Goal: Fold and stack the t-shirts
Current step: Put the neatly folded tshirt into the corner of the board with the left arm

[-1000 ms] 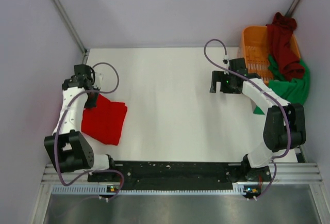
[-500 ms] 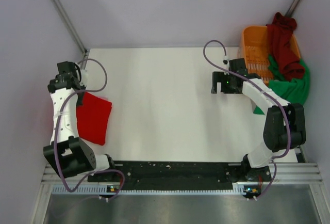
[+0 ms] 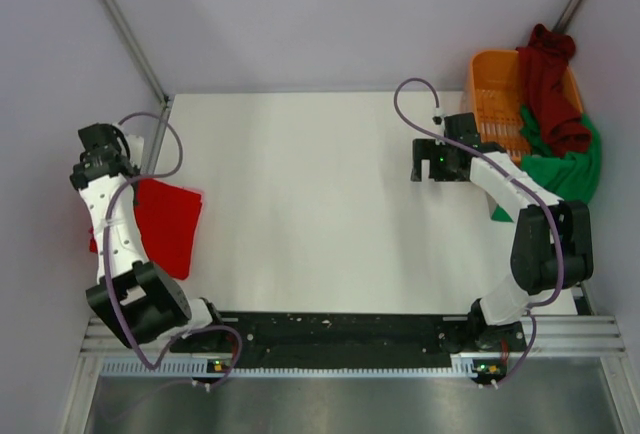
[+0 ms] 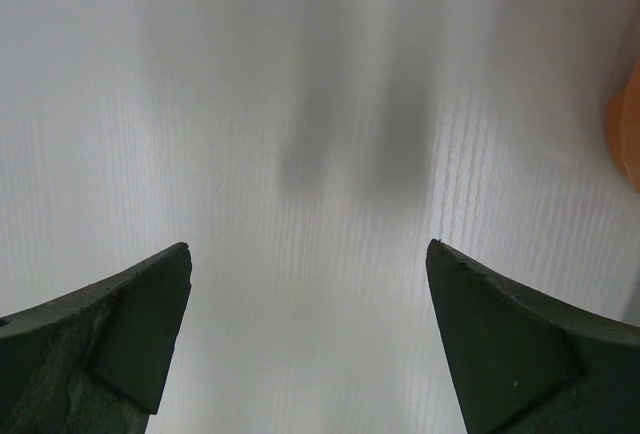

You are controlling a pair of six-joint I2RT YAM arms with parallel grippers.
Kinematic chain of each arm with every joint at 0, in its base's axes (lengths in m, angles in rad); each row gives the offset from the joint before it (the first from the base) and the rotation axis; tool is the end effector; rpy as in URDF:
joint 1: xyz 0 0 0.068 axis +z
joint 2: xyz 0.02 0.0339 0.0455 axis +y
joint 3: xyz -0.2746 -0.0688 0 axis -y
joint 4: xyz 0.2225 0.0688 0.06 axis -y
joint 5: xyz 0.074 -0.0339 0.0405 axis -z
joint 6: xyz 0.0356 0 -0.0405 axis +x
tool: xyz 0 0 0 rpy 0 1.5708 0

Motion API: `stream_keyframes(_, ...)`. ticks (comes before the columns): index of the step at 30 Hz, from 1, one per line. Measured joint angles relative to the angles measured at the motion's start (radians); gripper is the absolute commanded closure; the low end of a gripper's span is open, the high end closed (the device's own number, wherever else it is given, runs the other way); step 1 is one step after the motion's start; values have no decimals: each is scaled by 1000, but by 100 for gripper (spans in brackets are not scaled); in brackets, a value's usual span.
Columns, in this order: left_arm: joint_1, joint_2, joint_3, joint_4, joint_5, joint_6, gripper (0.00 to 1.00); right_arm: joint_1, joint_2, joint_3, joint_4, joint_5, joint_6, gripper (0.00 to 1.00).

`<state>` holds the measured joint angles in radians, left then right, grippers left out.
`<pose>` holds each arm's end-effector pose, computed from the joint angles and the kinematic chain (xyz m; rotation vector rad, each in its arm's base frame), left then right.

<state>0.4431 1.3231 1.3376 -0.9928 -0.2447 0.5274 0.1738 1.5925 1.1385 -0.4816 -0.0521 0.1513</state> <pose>0.2085 0.1085 0.3529 0.0123 2.6528 0.6658 0.3121 0.0567 0.2562 -0.0498 2.5154 0.1985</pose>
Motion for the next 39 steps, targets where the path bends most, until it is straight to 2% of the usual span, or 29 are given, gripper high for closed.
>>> stream_keyframes(7, 150, 126, -65, 166, 15, 22, 100, 0, 0, 0, 0, 2, -3, 1)
stream_keyframes(14, 207, 293, -70, 315, 35, 21, 100, 0, 0, 0, 0, 3, -4, 1)
stream_keyframes(15, 209, 311, -70, 334, 39, 21, 95, 0, 0, 0, 0, 3, -4, 1)
stream_keyframes(18, 209, 354, -70, 372, 34, 17, 65, 0, 0, 0, 0, 3, -9, 1)
stream_keyframes(20, 209, 381, -70, 395, 14, 10, 54, 0, 0, 0, 0, 5, -11, 1)
stream_keyframes(21, 209, 389, -70, 408, 4, 7, 52, 0, 0, 0, 0, 5, -12, 1)
stream_keyframes(27, 201, 373, -99, 474, -55, 16, 52, 0, 0, 0, -1, 4, -14, 1)
stream_keyframes(32, 128, 277, -139, 477, -80, 61, 60, 0, 0, 0, -1, 1, -18, 1)
stream_keyframes(36, -78, 157, -173, 422, -27, 65, 55, 0, 0, 0, -1, -2, -18, 1)
stream_keyframes(39, -218, 150, -180, 378, 22, 32, 49, 0, 0, 0, -1, -3, -18, 1)
